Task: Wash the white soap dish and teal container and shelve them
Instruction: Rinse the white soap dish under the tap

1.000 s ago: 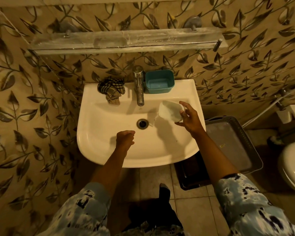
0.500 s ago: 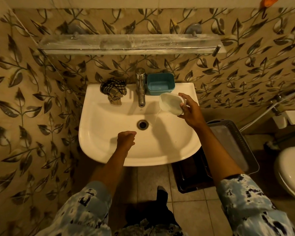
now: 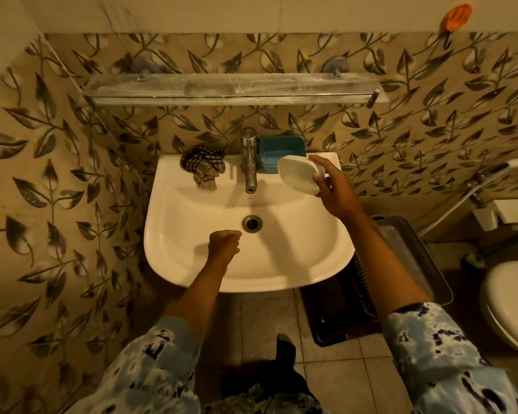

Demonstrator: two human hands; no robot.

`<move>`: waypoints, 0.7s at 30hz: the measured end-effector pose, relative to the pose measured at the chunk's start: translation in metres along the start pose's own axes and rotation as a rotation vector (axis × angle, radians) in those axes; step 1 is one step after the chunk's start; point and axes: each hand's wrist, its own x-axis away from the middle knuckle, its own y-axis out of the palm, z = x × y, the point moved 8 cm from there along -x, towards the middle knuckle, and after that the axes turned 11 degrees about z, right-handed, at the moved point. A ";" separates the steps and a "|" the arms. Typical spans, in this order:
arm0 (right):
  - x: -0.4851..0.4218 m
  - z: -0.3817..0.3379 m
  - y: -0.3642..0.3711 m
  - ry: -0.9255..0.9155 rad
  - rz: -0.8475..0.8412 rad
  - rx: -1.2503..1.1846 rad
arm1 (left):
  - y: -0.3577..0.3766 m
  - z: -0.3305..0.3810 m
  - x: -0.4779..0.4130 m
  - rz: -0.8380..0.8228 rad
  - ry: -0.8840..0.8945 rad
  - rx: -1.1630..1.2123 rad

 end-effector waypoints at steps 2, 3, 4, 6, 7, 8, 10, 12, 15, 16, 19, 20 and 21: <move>0.000 -0.006 -0.001 -0.034 -0.002 0.019 | -0.001 0.003 0.002 0.001 0.007 0.007; 0.000 -0.008 -0.001 -0.044 -0.003 0.034 | -0.001 0.005 0.003 0.002 0.009 0.011; 0.000 -0.011 -0.002 -0.053 -0.004 0.043 | -0.001 0.007 0.003 0.001 0.012 0.016; -0.001 -0.017 -0.004 -0.069 0.007 0.064 | 0.000 0.010 0.004 -0.004 0.017 0.027; 0.000 -0.021 -0.005 -0.086 0.018 0.082 | 0.001 0.010 0.005 -0.004 0.018 0.031; 0.002 -0.024 -0.005 -0.105 0.029 0.100 | 0.001 0.011 0.006 -0.002 0.018 0.033; 0.009 -0.028 -0.001 -0.141 0.028 0.133 | 0.000 0.010 0.007 0.001 0.016 0.031; 0.018 -0.026 0.007 -0.152 -0.009 0.159 | -0.001 0.009 0.009 0.006 0.015 0.026; 0.028 -0.024 0.011 -0.167 -0.013 0.167 | -0.004 0.006 0.011 0.005 0.012 0.028; 0.030 -0.025 0.010 -0.182 0.011 0.178 | -0.005 0.006 0.010 0.008 0.012 0.025; 0.034 -0.026 0.014 -0.184 0.018 0.243 | -0.007 0.007 0.011 0.017 0.020 0.014; 0.037 -0.021 0.019 -0.156 -0.013 0.283 | -0.007 0.007 0.010 0.019 0.021 0.014; 0.039 -0.015 0.022 -0.113 -0.034 0.317 | -0.006 0.007 0.010 0.018 0.021 0.015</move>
